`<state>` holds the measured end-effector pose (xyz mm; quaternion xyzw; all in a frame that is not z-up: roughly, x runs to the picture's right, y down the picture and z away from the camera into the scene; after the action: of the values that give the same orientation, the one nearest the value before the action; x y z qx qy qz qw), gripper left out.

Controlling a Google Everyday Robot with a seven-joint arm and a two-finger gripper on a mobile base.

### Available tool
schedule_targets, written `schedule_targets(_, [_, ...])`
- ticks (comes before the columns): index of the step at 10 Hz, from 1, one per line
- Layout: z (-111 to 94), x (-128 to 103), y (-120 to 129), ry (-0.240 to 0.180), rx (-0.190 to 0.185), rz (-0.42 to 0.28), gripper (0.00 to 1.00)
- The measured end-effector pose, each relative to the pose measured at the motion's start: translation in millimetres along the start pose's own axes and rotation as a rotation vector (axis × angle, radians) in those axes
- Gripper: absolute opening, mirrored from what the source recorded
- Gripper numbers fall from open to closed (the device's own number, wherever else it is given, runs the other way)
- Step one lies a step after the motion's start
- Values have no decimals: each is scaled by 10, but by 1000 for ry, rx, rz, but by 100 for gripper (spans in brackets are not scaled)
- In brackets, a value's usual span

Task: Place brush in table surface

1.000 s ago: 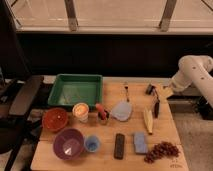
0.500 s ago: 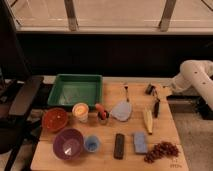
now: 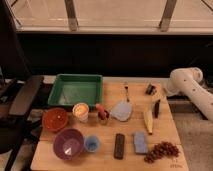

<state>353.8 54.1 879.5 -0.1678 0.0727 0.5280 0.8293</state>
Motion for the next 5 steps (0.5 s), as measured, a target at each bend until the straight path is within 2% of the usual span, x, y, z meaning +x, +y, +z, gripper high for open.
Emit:
schedule_targets(2, [249, 54, 0, 35, -2, -18, 80])
schedule_targets(5, [529, 61, 18, 94, -35, -17, 80])
